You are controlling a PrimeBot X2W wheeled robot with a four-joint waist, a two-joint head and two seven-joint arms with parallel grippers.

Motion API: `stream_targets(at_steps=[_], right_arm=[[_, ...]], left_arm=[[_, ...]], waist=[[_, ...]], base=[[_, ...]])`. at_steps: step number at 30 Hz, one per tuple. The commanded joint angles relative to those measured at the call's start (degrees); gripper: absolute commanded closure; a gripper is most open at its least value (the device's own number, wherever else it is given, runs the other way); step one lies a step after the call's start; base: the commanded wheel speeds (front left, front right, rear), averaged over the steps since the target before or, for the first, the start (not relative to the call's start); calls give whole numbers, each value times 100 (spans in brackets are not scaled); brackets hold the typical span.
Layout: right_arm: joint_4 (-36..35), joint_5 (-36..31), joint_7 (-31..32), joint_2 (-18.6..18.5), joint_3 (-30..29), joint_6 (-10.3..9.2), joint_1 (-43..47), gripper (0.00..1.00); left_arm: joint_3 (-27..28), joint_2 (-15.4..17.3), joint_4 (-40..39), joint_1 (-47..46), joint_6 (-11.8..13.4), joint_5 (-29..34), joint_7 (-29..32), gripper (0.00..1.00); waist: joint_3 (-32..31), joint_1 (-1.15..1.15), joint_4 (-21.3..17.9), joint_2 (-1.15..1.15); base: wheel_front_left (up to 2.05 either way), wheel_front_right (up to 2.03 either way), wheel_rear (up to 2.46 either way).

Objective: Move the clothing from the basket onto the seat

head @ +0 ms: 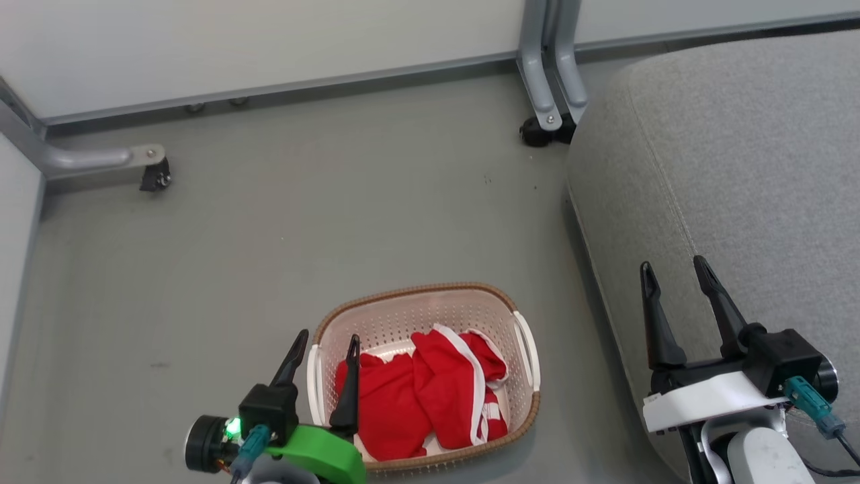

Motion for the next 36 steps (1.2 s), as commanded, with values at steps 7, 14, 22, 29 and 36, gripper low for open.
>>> stream_targets(at_steps=[7,14,22,29,36], right_arm=[[-55,181,-18,-2,-38,0,-436,0],[-125,300,-18,1,143,0,-810,0],[-181,563,-18,3,434,0,-1162,0],[-180,744,-18,1,606,0,-1346,0],[-193,930,-18,2,809,0,-1473,0]], left_arm=[[-235,102,1364,-1101,-78,582,-1,0],[-811,361,2837,-2426,-144,1390,425,0],[-1186,629,3877,-3679,-461,1786,1084,0],[-1611,815,4556,-4370,-727,1985,1603,0],[-2078,840,5068,-4799,-792,1968,2028,0]], waist=[[1393,0,-610,0],[2266,0,-913,0],[3092,0,-1261,0],[3496,0,-1454,0],[3791,0,-1589,0]], base=[[0,0,0],[0,0,0],[0,0,0],[0,0,0],[0,0,0]])
